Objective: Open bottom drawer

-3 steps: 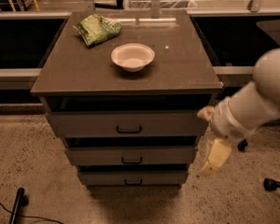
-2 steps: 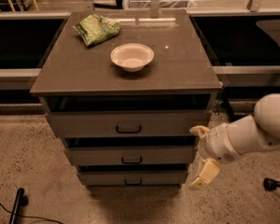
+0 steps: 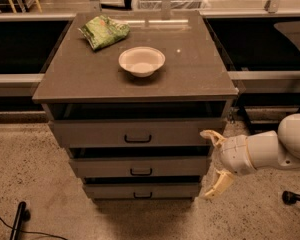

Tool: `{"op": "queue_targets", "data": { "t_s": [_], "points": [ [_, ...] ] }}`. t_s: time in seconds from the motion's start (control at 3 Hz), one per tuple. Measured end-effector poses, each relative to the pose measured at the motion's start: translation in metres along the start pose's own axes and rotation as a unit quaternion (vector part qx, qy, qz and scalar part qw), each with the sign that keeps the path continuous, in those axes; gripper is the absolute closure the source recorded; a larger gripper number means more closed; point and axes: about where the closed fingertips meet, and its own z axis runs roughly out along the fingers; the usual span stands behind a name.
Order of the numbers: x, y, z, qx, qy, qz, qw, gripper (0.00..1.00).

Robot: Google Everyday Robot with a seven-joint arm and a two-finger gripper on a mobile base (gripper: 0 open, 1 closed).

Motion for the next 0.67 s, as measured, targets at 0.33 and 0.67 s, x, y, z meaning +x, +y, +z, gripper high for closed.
{"op": "queue_targets", "data": {
  "t_s": [0.33, 0.67],
  "points": [
    [0.044, 0.018, 0.032, 0.008, -0.006, 0.016, 0.9998, 0.00],
    [0.127, 0.030, 0.079, 0.047, -0.024, 0.063, 0.9966, 0.00]
  ]
}}
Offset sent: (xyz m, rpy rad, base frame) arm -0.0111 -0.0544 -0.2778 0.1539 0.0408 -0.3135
